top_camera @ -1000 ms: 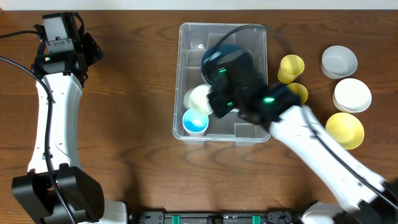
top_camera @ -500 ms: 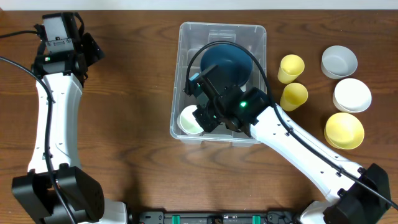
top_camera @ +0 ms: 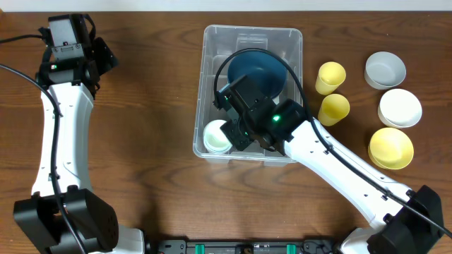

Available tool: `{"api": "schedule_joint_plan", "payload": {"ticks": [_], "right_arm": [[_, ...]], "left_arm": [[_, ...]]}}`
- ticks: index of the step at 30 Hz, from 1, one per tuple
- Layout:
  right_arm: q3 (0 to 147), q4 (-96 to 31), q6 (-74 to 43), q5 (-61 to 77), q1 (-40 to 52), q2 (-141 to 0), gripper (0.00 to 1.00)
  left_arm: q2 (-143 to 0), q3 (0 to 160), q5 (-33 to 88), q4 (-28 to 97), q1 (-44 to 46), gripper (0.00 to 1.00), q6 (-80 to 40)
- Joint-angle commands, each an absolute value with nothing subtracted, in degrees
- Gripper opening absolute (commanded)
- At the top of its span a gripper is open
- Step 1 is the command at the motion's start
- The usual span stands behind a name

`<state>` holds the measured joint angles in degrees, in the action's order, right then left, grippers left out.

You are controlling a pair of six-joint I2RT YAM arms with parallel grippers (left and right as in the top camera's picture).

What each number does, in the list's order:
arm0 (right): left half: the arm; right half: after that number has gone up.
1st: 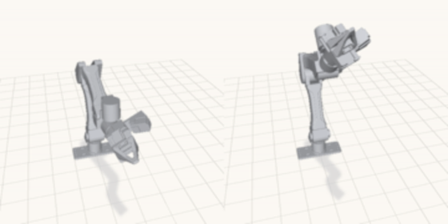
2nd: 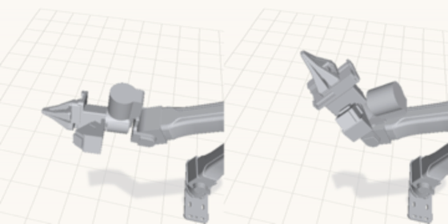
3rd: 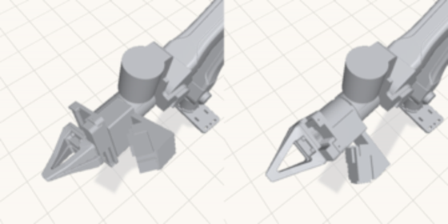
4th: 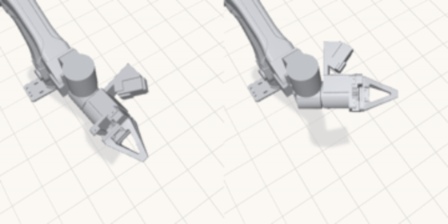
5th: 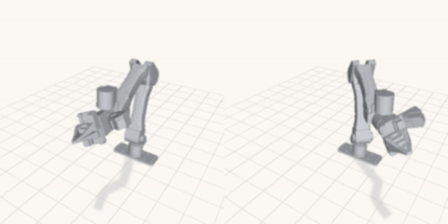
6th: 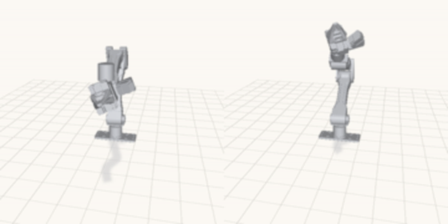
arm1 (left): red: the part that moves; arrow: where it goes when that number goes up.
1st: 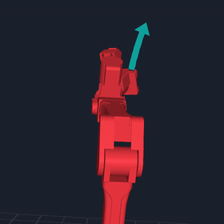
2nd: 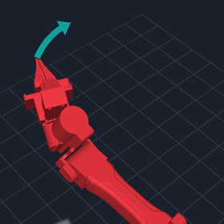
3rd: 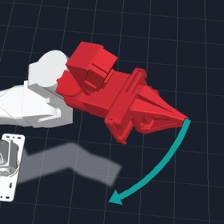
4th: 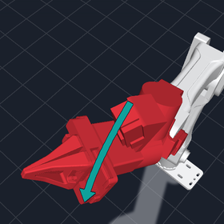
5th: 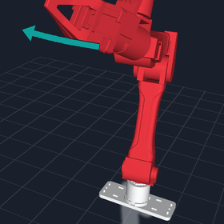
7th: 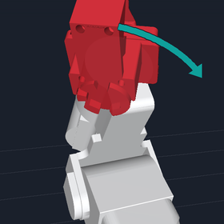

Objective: Pack container
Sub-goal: 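Stack the white cup onto the blue and pink cups, release, then move the right gripper over the near yellow cup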

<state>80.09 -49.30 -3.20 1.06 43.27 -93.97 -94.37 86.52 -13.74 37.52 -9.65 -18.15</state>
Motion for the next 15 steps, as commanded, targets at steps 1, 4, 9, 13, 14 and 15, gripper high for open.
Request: {"api": "schedule_joint_plan", "payload": {"ticks": [1,4,9,13,14,15], "right_arm": [[80.66,-48.14,-2.87,-0.23,43.75,-93.86,0.66],[80.84,-46.44,-2.87,-0.23,43.09,-93.21,0.69],[84.25,-48.62,-4.75,-6.9,39.42,-90.35,0.68],[86.91,-51.9,-8.8,-14.33,33.58,-86.61,0.63],[87.31,-52.64,-9.5,-14.83,31.4,-85.54,0.63],[87.42,-53.21,-10.13,-14.81,28.73,-84.33,0.62]], "left_arm": [[-93.54,87.24,-14.44,37.74,-9.85,0.98,-18.02],[-93.54,87.24,-14.44,37.71,-9.85,0.98,-18.04],[-93.54,87.24,-14.44,37.71,-9.85,0.98,-18.04],[-93.54,87.24,-14.44,37.71,-9.85,0.98,-18.02],[-93.54,87.24,-14.44,37.71,-9.85,0.98,-18.02],[-93.54,87.24,-14.44,37.71,-9.85,0.98,-18.02]]}}
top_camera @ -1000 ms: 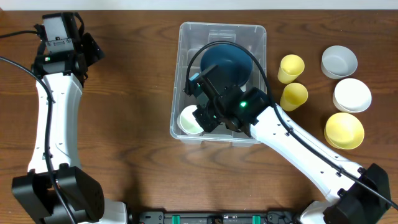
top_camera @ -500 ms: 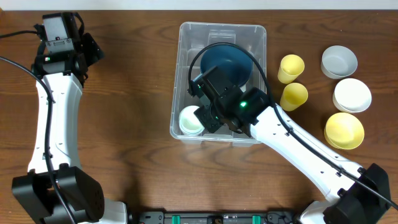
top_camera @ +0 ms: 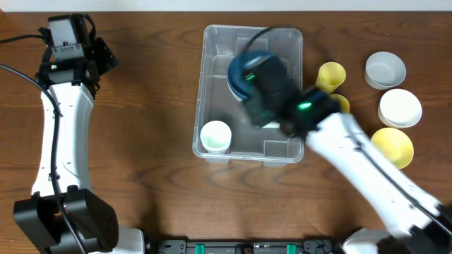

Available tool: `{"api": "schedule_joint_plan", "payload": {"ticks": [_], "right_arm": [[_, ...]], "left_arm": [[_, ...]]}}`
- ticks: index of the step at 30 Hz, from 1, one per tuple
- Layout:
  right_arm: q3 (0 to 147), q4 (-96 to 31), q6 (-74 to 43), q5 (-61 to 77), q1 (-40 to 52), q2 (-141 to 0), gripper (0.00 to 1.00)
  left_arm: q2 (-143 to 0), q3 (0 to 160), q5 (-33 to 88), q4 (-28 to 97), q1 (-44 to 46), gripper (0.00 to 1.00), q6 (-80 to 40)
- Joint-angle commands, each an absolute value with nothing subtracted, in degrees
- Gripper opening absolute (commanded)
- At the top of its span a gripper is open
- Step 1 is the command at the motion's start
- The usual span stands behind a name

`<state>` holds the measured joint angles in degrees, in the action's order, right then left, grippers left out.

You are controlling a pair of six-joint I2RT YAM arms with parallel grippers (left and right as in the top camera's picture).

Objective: Pack container
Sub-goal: 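Move the right gripper over the near yellow cup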

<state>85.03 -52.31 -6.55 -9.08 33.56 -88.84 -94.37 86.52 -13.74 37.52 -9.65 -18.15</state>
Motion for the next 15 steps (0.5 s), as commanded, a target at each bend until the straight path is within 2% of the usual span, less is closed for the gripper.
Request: {"api": "schedule_joint_plan", "payload": {"ticks": [1,8,15], "right_arm": [[87.42,-53.89,-11.07,-14.81,26.26,-83.4,0.61],[86.91,-60.82,-12.82,-11.42,9.13,-82.91,0.67],[83.22,-59.44,-12.62,-8.71,0.45,-83.7,0.69]], "left_arm": [[-93.54,87.24,-14.44,37.71,-9.85,0.98,-18.02],[-93.54,87.24,-14.44,37.71,-9.85,0.98,-18.04],[-93.54,87.24,-14.44,37.74,-9.85,0.98,-18.02]]}}
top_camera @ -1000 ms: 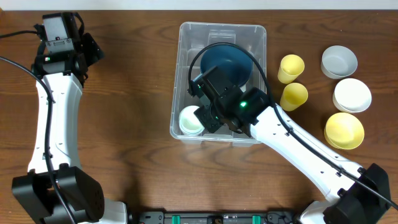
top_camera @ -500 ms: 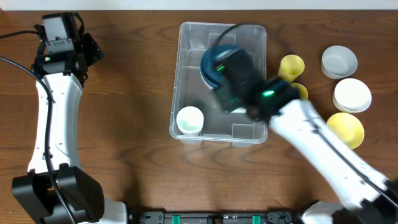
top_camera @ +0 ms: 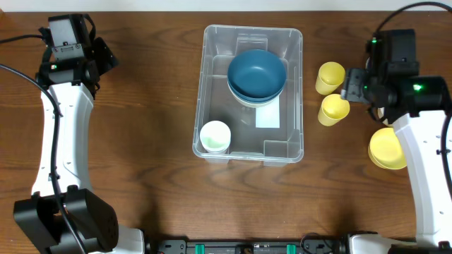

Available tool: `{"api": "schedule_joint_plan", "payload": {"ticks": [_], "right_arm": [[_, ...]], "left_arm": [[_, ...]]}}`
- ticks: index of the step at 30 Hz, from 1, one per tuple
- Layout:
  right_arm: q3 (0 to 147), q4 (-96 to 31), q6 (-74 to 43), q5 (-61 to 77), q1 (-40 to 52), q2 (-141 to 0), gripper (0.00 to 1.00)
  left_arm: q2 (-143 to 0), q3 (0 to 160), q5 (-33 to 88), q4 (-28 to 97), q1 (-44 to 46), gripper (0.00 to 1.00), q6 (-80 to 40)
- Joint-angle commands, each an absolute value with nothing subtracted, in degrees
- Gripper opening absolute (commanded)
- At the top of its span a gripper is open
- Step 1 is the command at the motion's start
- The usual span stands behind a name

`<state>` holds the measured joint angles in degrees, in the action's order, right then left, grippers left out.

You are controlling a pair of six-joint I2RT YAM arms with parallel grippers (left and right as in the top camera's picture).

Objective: Pack container
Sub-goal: 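Move the right gripper over the near yellow cup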

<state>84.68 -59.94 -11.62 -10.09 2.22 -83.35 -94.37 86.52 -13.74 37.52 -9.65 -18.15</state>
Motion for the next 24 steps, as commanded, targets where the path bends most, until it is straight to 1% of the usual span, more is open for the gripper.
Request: {"api": "schedule_joint_plan", "payload": {"ticks": [1,12,15,18,24], "right_arm": [[82.43,-58.83,-12.88,-8.67,-0.38,-83.7,0.68],[71.46,-49.34,-14.35,-8.54,-2.79,-84.51,0.65],[67.99,-45.95,-14.35,-8.54,-2.87,-84.99,0.66],[65.28,-42.83,-14.33,-8.54,-3.18,-85.62,0.69],[61.78,-37.17,-14.33,-8.03,-3.2,-87.15,0.69]], "left_arm": [[-93.54,87.24,-14.44,37.74,-9.85,0.98,-18.04],[-93.54,87.24,-14.44,37.71,-9.85,0.98,-18.04],[-93.54,87.24,-14.44,37.71,-9.85,0.98,-18.02],[-93.54,87.24,-14.44,37.71,-9.85,0.98,-18.02],[-93.54,87.24,-14.44,37.74,-9.85,0.98,-18.04]]}}
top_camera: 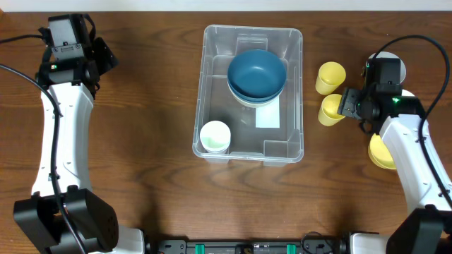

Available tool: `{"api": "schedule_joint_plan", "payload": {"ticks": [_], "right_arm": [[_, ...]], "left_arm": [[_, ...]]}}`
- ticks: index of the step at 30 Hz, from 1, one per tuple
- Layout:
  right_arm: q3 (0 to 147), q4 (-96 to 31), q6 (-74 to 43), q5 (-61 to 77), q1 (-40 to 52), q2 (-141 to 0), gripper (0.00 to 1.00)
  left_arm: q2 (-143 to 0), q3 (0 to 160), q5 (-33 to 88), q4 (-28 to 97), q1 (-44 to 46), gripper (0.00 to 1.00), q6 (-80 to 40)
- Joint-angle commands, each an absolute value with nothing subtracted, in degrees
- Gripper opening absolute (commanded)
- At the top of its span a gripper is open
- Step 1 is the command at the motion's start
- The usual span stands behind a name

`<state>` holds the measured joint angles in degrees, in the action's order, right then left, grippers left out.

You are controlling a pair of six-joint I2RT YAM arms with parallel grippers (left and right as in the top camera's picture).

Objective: Pack container
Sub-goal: 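Move the right gripper over the near yellow cup, then grasp the yellow cup rim with the right gripper and lift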

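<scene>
A clear plastic container (293, 134) stands mid-table. Inside it, a blue bowl (257, 73) rests on another bowl at the far end, and a white cup (215, 136) stands upright in the near left corner. Two yellow cups stand right of the container, one farther back (330, 75) and one nearer (329, 110). My right gripper (346, 106) is right beside the nearer yellow cup, on its right side; it looks open and holds nothing. Far from the container, my left gripper (107, 55) sits at the table's back left, and its jaws cannot be made out.
At the right edge a white bowl (387, 65) and a yellow bowl (379, 152) show partly from under my right arm. The container's floor between the white cup and the bowls holds only a white label (268, 116).
My right gripper has moved nearer and slightly left, from behind the two yellow cups to the right side of the nearer one. The cups, container and left arm are unchanged.
My right gripper was first down in the container's near left corner at the white cup. Then it was over the blue bowl, the cup left standing in the corner. After that it was out by the yellow cups, and now it is beside the nearer one.
</scene>
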<state>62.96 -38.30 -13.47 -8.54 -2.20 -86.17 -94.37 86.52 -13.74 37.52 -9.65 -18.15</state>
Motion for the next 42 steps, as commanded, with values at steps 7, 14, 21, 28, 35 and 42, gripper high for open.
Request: {"api": "schedule_joint_plan", "payload": {"ticks": [7,14,21,28,35,42], "right_arm": [[59.07,-31.59,-14.33,-5.54,-3.22,-90.52,0.69],[59.07,-30.2,-14.33,-5.56,-3.22,-94.43,0.66],[59.07,-29.65,-14.33,-5.56,-3.22,-96.38,0.43],[59.09,-30.35,-14.35,-5.54,-3.22,-96.23,0.03],[60.18,-34.02,-14.35,-5.37,-3.03,-92.73,0.01],[64.18,-41.32,-14.37,0.6,-0.47,-80.51,0.01]], "left_arm": [[-93.54,87.24,-14.44,37.71,-9.85,0.98,-18.02],[-93.54,87.24,-14.44,37.71,-9.85,0.98,-18.02],[-93.54,87.24,-14.44,37.71,-9.85,0.98,-18.02],[-93.54,87.24,-14.44,37.71,-9.85,0.98,-18.02],[-93.54,87.24,-14.44,37.71,-9.85,0.98,-18.04],[-93.54,87.24,-14.44,37.71,-9.85,0.98,-18.02]]}}
